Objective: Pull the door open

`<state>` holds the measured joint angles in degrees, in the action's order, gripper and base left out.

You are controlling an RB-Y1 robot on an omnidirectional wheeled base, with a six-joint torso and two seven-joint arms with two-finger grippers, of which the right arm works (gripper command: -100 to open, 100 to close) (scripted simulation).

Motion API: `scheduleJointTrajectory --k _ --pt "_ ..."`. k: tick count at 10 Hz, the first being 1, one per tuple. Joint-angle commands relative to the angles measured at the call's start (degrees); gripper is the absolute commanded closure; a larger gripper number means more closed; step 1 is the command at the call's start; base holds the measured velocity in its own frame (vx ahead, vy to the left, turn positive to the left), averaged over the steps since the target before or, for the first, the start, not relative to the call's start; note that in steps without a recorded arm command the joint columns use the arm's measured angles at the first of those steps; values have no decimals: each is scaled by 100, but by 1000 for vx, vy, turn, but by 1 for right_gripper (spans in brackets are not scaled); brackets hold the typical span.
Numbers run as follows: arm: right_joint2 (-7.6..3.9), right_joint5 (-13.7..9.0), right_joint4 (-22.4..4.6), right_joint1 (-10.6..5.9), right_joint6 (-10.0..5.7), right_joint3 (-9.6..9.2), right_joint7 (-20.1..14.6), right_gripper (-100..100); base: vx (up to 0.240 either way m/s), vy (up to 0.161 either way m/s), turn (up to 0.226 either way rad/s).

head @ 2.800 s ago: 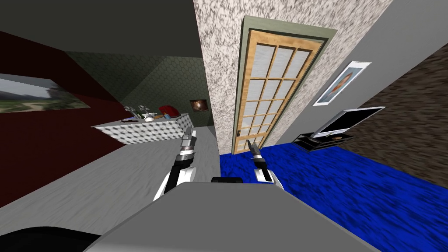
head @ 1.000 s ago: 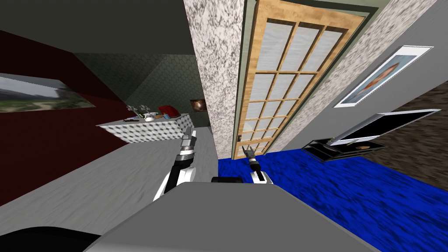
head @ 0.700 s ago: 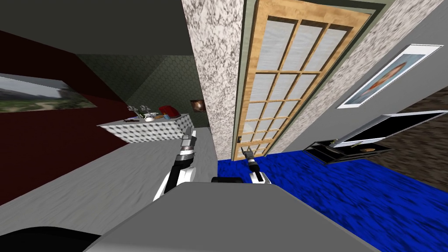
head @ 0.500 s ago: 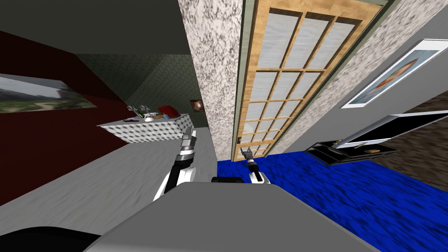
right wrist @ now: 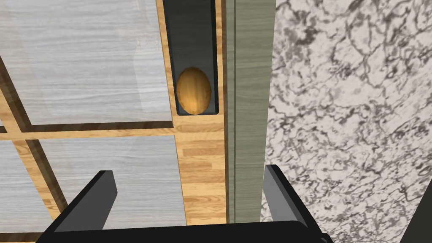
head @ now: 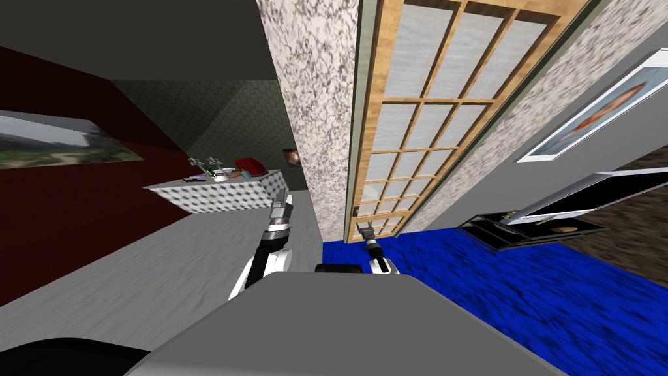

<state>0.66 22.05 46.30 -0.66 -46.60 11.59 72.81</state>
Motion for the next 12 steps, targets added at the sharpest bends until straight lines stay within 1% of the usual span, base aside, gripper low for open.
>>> scheduleJointTrajectory --k 1,2,3,4,5,6,7,8,9,10,12 --pt "60 60 -222 -100 -55 38 193 -100 78 -45 12" --pt "86 87 -310 -132 -80 52 268 -100 90 -55 13" --pt "56 59 -297 -136 -83 52 208 -100 38 -25 7" --pt "-93 204 -438 -236 -152 186 207 -100 -17 102 125" --pt "-120 245 -475 -264 -170 224 200 -100 -68 138 93" --pt "-160 336 -555 -323 -208 308 185 -100 -68 133 57" --pt "-173 461 -665 -406 -261 424 164 -100 -11 129 72" --pt "-153 564 -756 -473 -305 519 147 -100 41 136 73" --pt "-103 663 -844 -539 -347 611 131 -100 94 107 8" --pt "-69 710 -885 -569 -366 655 123 -100 133 42 -29" --pt "56 832 -992 -649 -418 767 103 -100 187 -78 -69"
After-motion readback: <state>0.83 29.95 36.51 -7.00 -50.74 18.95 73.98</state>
